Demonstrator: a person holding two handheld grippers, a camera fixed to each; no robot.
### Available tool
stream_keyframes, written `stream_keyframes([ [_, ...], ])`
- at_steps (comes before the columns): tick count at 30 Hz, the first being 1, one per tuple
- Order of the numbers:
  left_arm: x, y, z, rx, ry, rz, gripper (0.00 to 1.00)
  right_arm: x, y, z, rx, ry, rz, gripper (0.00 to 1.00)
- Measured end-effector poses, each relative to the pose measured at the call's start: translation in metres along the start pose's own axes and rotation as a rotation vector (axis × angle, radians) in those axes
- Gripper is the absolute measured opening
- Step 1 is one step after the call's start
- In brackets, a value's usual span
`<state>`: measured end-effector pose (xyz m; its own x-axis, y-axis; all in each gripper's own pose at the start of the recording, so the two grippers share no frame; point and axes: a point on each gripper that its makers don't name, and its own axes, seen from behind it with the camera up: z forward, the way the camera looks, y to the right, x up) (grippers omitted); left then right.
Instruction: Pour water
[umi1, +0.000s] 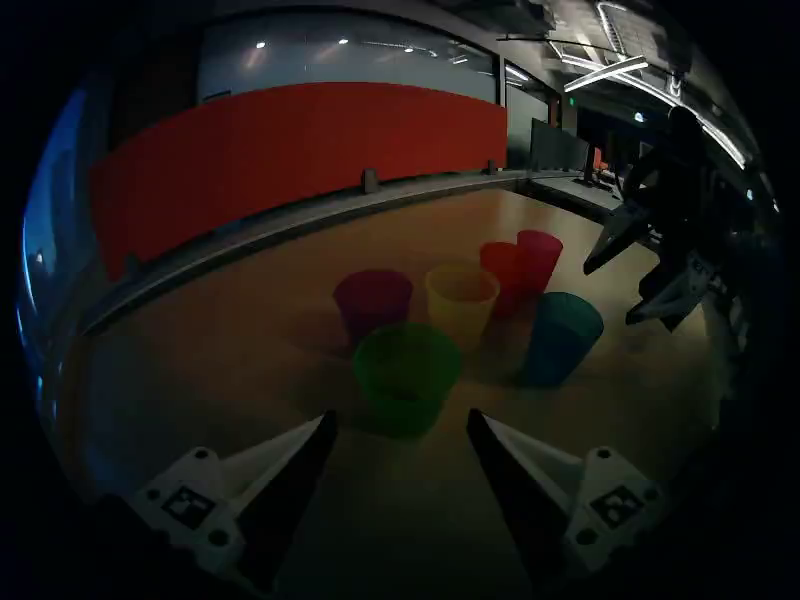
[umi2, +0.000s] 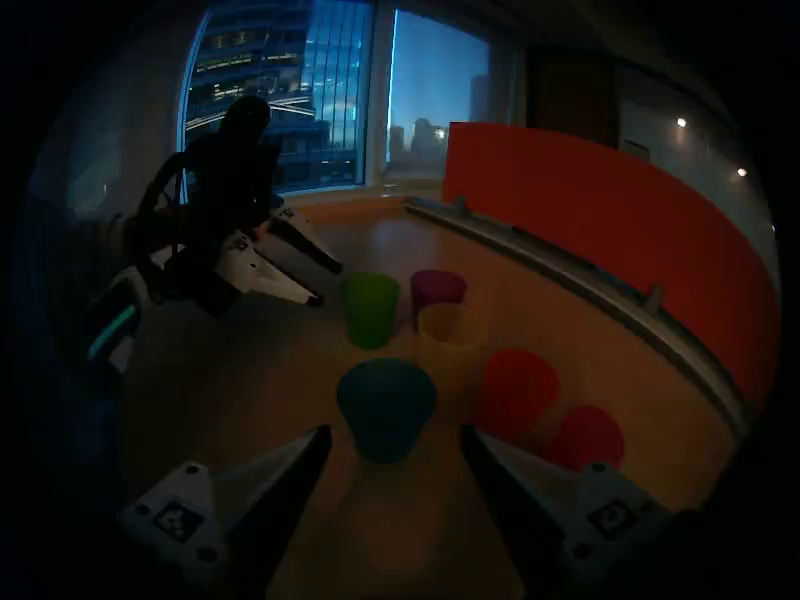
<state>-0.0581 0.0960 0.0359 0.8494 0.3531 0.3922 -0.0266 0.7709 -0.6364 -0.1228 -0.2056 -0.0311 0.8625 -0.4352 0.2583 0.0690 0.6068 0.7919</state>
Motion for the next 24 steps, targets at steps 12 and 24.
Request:
stream_keyframes([
  [12,-0.004,0.0,0.021,-0.01,-0.042,0.015,0.97,-0.019,-0.001,0.025,0.012,-0.039,-0.001,0.96],
  [24,-0.001,-0.001,0.043,-0.025,-0.059,0.024,0.97,-0.023,0.0,0.05,0.02,-0.054,-0.007,0.95],
])
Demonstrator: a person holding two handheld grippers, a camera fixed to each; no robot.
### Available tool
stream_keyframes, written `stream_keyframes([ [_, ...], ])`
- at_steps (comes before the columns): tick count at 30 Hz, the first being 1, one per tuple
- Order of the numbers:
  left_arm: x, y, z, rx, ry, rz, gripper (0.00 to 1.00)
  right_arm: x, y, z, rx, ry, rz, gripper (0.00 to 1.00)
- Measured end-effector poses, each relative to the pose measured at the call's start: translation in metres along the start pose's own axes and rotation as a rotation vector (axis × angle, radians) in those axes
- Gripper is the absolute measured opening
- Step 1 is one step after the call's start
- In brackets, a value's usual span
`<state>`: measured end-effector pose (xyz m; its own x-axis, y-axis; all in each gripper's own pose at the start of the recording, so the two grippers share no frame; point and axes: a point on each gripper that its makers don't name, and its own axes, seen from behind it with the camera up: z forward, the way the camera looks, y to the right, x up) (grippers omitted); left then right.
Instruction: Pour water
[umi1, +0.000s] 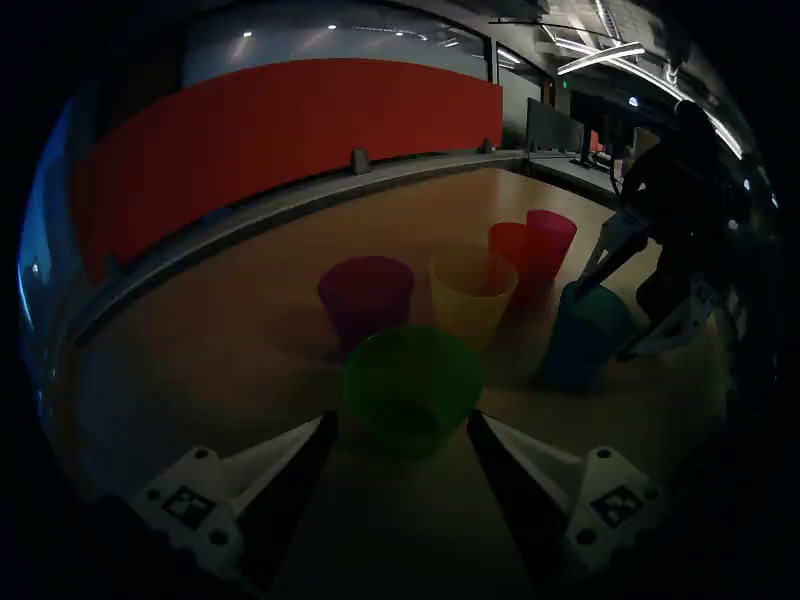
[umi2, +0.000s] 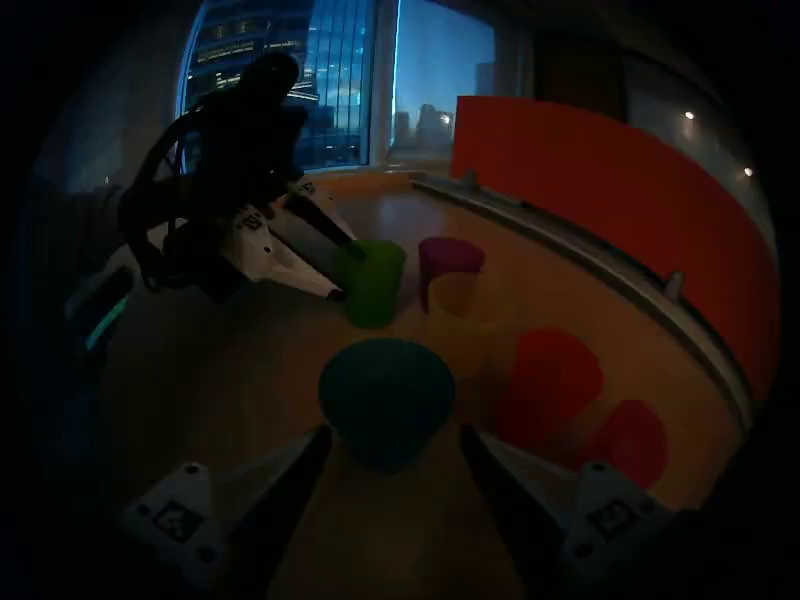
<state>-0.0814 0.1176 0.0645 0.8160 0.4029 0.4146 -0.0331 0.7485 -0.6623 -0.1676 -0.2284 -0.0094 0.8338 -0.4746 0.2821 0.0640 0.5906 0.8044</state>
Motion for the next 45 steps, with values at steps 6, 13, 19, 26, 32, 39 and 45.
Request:
stream_keyframes([
  [6,0.005,0.001,0.006,-0.013,0.003,-0.004,0.97,0.002,-0.001,0.009,0.008,0.001,0.003,0.95],
  [13,0.012,0.003,0.013,-0.028,0.007,-0.007,0.97,0.005,-0.002,0.014,0.013,0.005,0.005,0.95],
  [19,0.015,0.003,0.016,-0.038,0.009,-0.01,0.97,0.006,-0.002,0.014,0.016,0.006,0.005,0.94],
  [26,0.016,0.002,0.018,-0.035,0.01,-0.023,0.96,0.006,-0.002,0.014,0.017,0.008,0.008,0.94],
  [32,0.016,0.002,0.018,-0.031,0.01,-0.023,0.87,0.006,-0.002,0.013,0.018,0.011,0.011,0.94],
  [39,0.015,0.004,0.016,-0.046,0.009,-0.039,0.87,0.008,-0.002,0.014,0.017,0.016,0.015,0.93],
  [45,0.014,0.004,0.014,-0.043,0.011,-0.039,0.87,0.01,-0.004,0.017,0.016,0.022,0.016,0.93],
])
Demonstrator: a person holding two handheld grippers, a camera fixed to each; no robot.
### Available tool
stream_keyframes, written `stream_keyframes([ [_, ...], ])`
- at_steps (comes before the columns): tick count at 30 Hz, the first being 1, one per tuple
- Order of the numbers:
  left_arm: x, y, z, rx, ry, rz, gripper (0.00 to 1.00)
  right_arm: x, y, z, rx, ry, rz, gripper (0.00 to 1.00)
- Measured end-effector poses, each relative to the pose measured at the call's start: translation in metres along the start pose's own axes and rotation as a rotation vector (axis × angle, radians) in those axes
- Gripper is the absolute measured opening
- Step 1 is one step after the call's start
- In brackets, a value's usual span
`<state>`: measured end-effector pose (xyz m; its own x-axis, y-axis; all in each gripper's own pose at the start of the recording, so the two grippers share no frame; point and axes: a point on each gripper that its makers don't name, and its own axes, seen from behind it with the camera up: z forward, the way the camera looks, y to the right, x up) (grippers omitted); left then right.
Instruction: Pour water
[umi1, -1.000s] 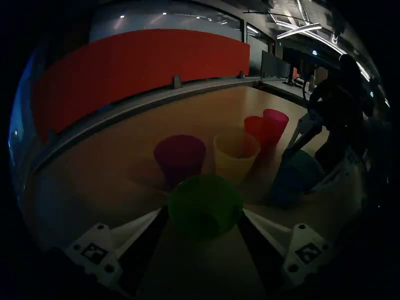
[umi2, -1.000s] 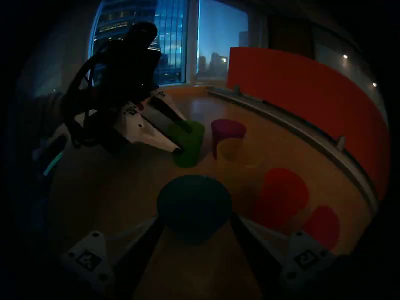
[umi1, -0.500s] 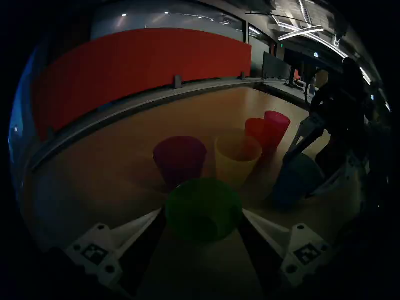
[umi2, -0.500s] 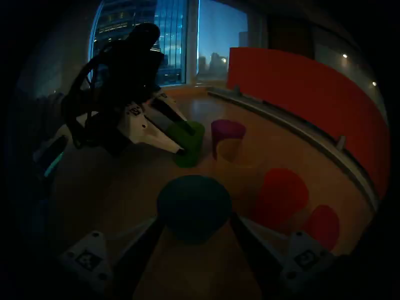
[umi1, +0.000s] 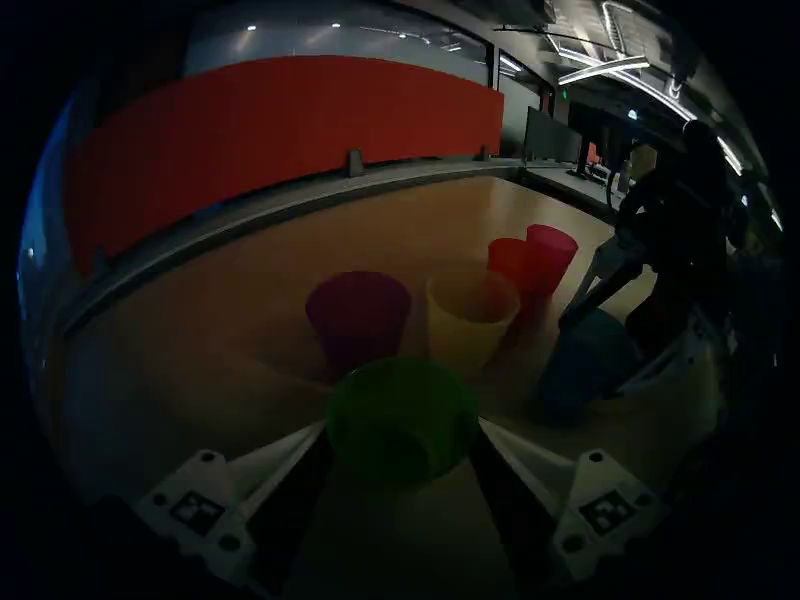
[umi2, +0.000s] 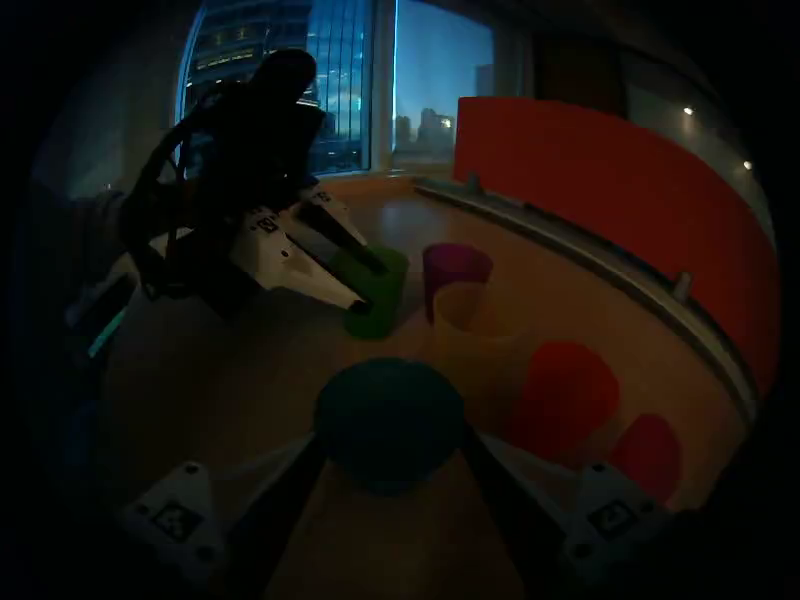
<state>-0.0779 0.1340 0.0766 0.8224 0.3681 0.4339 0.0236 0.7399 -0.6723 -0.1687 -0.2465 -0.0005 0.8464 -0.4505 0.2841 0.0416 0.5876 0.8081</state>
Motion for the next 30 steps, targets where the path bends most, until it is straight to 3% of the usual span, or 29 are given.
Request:
stream_keyframes([
  [17,0.005,0.005,-0.014,0.006,0.026,0.01,0.87,0.005,-0.007,-0.001,0.003,0.031,0.02,0.92],
  [30,0.019,0.016,-0.045,0.02,0.1,0.002,0.87,0.03,-0.005,-0.036,-0.04,0.107,0.035,0.92],
])
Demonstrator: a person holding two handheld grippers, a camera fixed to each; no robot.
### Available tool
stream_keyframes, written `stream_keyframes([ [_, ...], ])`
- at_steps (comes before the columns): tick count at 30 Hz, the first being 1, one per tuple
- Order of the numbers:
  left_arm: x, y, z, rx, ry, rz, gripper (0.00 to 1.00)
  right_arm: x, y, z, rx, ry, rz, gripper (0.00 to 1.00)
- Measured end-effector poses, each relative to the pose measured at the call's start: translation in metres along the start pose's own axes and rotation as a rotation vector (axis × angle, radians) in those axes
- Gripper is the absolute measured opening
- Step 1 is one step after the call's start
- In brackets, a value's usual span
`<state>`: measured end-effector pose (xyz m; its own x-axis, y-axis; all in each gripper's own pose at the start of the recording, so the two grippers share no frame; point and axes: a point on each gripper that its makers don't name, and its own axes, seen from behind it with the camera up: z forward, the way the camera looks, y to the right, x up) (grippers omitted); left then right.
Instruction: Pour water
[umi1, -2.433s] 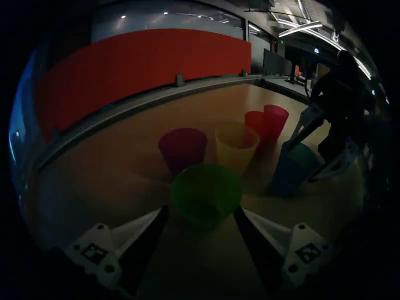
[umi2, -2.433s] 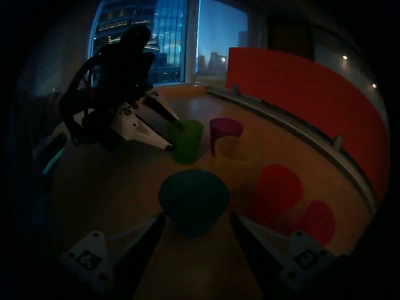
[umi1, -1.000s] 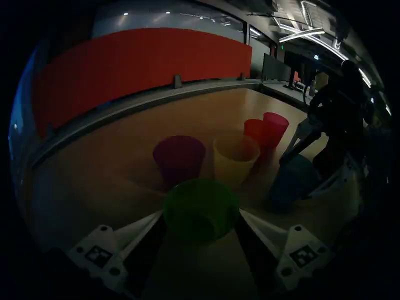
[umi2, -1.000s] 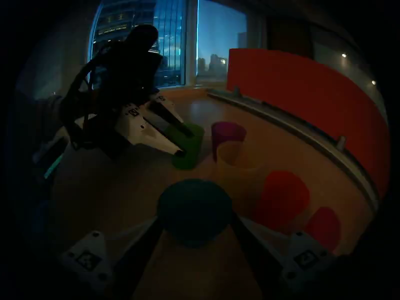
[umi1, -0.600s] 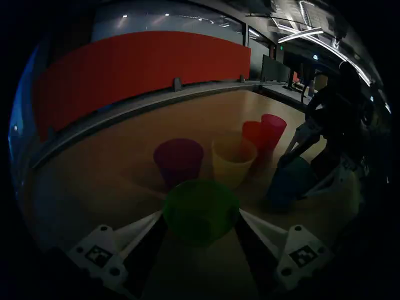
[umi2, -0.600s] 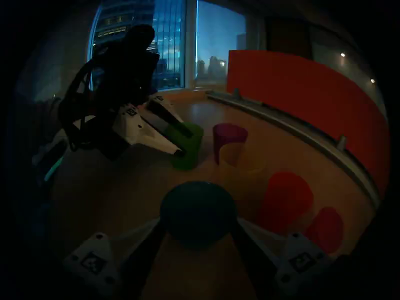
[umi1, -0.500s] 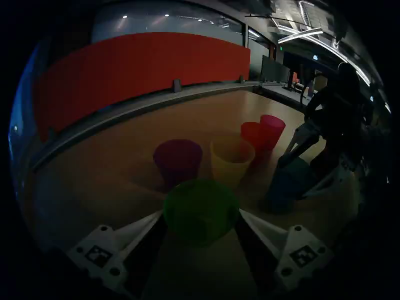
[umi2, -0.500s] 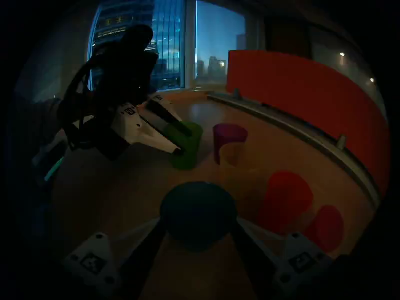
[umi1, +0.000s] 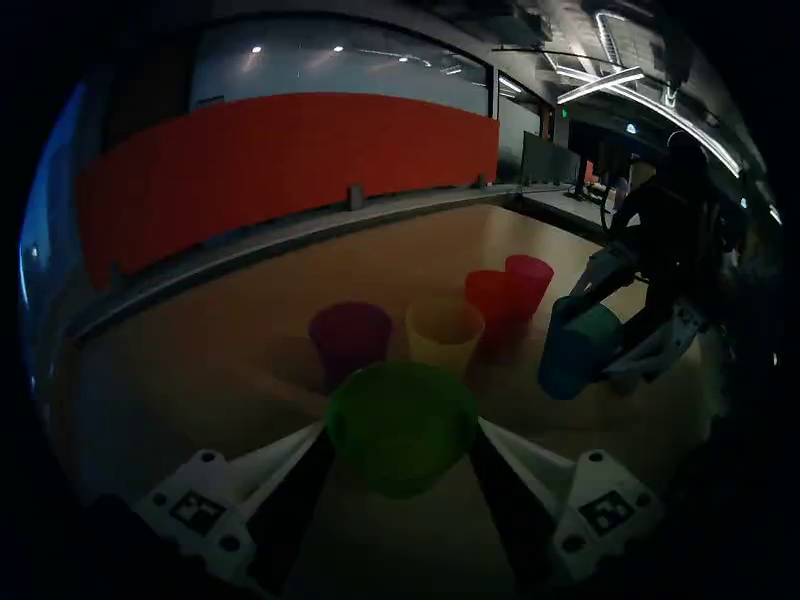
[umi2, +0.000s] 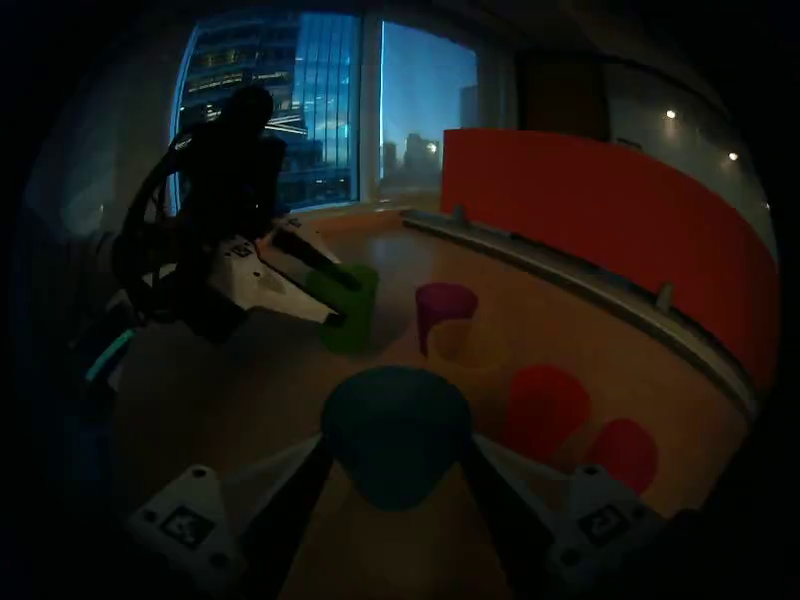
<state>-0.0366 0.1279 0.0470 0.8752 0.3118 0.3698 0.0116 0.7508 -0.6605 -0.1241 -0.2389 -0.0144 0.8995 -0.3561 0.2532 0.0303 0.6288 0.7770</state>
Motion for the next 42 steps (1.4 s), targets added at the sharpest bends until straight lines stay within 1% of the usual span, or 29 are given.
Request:
stream_keyframes([
  [10,0.024,0.016,-0.025,0.007,0.086,0.015,0.87,0.024,-0.002,-0.033,-0.033,0.067,0.0,0.91],
  [19,0.043,0.027,-0.044,0.019,0.155,0.024,0.87,0.048,-0.005,-0.056,-0.061,0.138,-0.002,0.91],
  [29,0.056,0.037,-0.062,0.028,0.22,0.029,0.87,0.07,-0.004,-0.074,-0.073,0.214,0.018,0.9],
  [42,0.079,0.043,-0.08,0.038,0.316,0.017,0.87,0.094,0.002,-0.092,-0.094,0.294,-0.004,0.9],
])
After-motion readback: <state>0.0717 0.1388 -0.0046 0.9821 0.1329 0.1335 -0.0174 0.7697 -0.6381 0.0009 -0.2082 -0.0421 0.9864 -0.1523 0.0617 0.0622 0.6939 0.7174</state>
